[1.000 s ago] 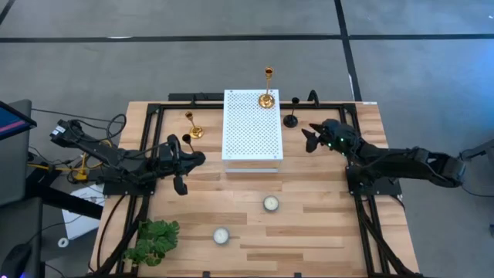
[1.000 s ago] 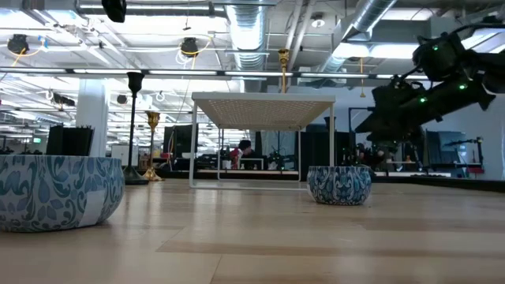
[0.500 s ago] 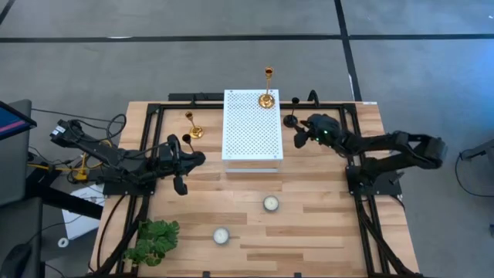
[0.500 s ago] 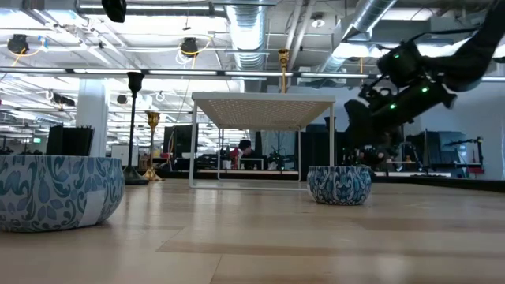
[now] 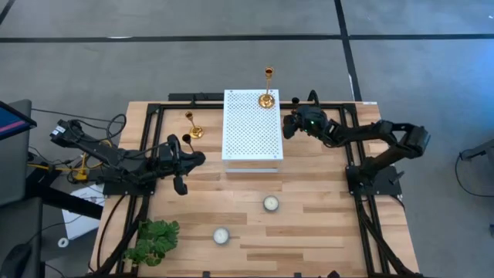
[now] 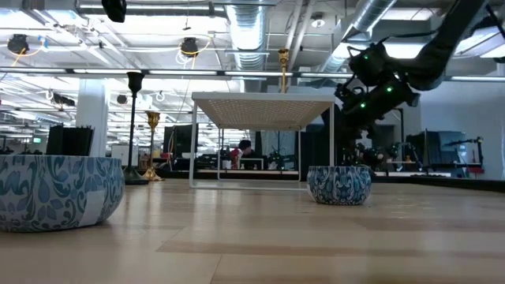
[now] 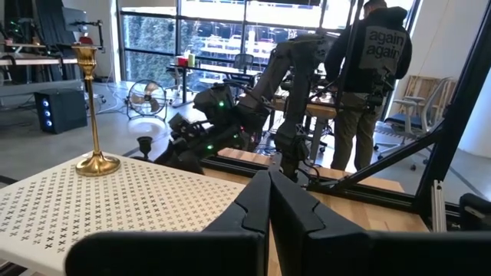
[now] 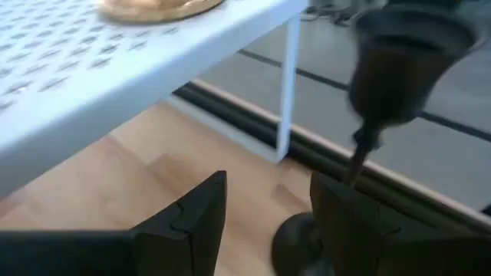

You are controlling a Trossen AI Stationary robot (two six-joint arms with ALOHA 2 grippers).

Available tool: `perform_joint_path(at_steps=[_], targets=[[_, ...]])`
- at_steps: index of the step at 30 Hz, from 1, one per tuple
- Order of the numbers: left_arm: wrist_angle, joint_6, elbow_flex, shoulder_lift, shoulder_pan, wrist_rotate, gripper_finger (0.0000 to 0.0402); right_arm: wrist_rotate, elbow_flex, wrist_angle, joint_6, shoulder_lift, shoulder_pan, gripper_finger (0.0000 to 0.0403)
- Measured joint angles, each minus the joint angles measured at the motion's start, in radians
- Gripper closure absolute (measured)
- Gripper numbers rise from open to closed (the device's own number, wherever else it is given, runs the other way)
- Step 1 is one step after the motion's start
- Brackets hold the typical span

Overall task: Pick & Place candle stick holders
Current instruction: Put the small black candle holder on the shelf

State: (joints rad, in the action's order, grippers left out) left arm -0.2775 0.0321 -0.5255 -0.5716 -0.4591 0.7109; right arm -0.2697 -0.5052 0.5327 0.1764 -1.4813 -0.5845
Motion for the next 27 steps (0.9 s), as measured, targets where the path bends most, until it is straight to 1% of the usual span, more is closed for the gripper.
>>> perform_joint_path(at_steps=[4,8,13,19,20,27], targets=[[0.000,0.002,0.000,0.000,0.000,0.000,0.0396,-0.020,-0.006,-0.010,0.005,-0.014,-0.017,0.0232],[0.000,0.002,0.000,0.000,0.000,0.000,0.0396,-0.023,-0.006,-0.013,0.006,-0.014,-0.037,0.0259],[0.000,0.002,0.000,0.000,0.000,0.000,0.0396,-0.023,-0.006,-0.018,0.008,-0.013,-0.060,0.0312],[0.000,0.002,0.000,0.000,0.000,0.000,0.0396,-0.020,-0.006,-0.018,0.008,-0.013,-0.057,0.0388],[0.000,0.002,0.000,0.000,0.000,0.000,0.0396,-0.019,-0.006,-0.018,0.008,-0.013,-0.054,0.0395],[0.000,0.002,0.000,0.000,0.000,0.000,0.0396,-0.018,-0.006,-0.060,0.006,0.026,-0.019,0.0401]])
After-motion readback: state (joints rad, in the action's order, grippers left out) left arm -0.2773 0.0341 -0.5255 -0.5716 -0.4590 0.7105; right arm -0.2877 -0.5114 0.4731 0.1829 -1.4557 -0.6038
